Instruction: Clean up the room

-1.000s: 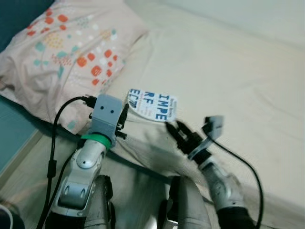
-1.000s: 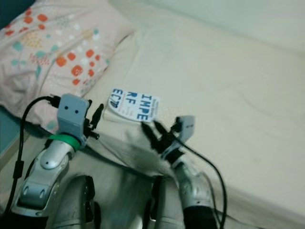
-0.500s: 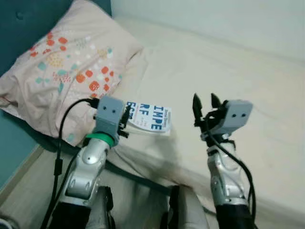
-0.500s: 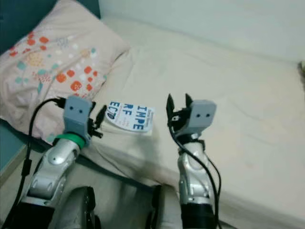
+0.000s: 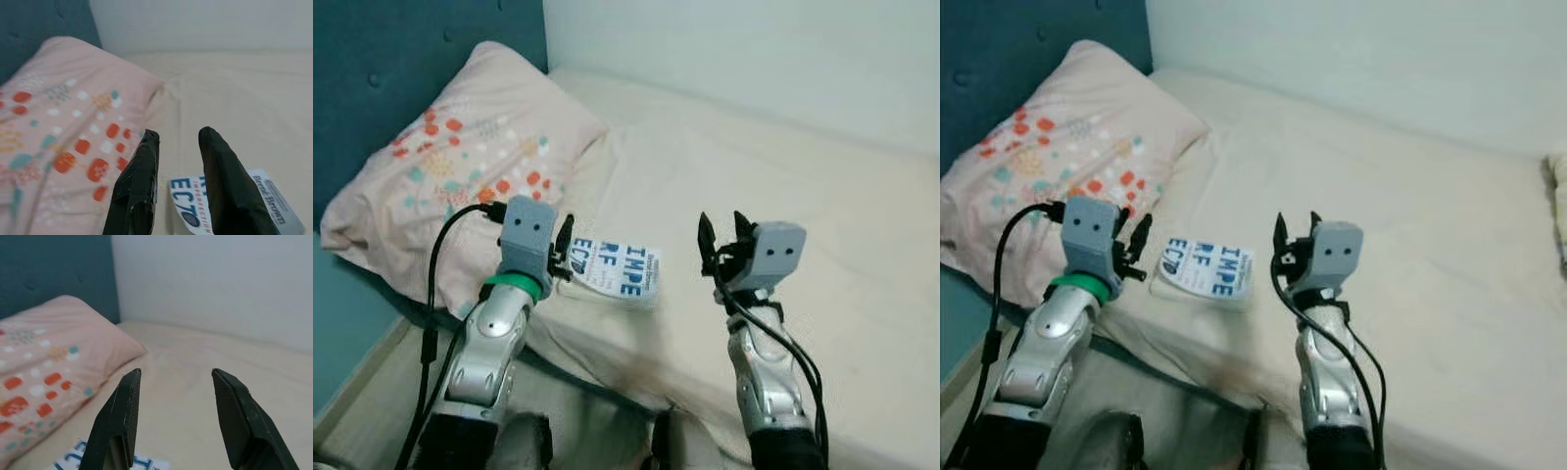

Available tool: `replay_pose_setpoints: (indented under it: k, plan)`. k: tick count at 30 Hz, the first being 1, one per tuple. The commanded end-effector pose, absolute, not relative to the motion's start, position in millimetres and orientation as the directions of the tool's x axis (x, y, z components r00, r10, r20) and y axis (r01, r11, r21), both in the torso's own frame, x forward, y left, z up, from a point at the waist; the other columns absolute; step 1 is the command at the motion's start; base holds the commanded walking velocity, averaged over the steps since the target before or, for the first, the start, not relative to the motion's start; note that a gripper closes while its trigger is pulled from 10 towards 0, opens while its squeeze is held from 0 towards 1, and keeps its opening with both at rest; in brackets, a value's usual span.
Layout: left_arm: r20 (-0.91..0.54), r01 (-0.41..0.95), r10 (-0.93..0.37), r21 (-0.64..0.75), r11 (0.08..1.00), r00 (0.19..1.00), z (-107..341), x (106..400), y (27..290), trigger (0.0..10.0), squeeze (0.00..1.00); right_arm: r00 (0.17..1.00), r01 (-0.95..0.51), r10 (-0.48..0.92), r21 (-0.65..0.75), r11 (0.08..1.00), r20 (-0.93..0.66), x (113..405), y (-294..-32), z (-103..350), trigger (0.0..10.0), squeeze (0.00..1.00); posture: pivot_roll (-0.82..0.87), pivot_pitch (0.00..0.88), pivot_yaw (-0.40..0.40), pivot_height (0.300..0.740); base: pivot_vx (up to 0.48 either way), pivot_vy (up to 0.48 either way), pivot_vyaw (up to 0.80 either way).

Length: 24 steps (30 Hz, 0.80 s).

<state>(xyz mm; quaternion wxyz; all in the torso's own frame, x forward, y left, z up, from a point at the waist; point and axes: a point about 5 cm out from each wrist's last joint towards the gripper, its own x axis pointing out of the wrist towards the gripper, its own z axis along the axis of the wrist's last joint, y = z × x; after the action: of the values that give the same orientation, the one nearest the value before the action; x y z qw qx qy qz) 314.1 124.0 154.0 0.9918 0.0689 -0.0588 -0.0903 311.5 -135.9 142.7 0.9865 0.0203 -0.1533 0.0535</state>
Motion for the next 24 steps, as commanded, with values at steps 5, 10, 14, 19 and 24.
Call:
replay_pose_setpoints:
  k: [5,10,14,19,24]
  plan:
    - [0.096,0.177,-0.194,0.159,0.971,0.976,150,315,120,10.0,0.0,0.954,-0.105,0.096,0.017,0.994,0.284,310,-136,134,10.0,0.0,0.02,0.0,-0.005,0.715,0.0,0.0,0.0]
    - [0.082,0.193,-0.208,0.16,0.968,0.975,148,315,118,10.0,0.0,0.96,-0.088,0.079,0.024,0.996,0.269,312,-137,132,10.0,0.0,0.01,0.0,-0.003,0.733,0.0,0.0,0.0]
    - [0.081,0.199,-0.213,0.151,0.968,0.974,146,314,115,10.0,0.0,0.96,-0.085,0.076,0.024,0.996,0.268,310,-137,132,10.0,0.0,0.02,0.004,-0.008,0.733,0.0,0.0,0.0]
    - [0.064,0.205,-0.214,0.124,0.971,0.975,143,313,114,10.0,0.0,0.963,-0.088,0.078,0.026,0.996,0.26,308,-137,128,10.0,0.0,0.01,0.009,-0.01,0.733,0.0,0.0,0.0]
    - [0.048,0.206,-0.213,0.121,0.971,0.976,140,313,114,10.0,0.0,0.964,-0.088,0.075,0.038,0.995,0.256,309,-137,129,10.0,0.0,0.01,0.011,-0.009,0.733,0.0,0.0,-0.1]
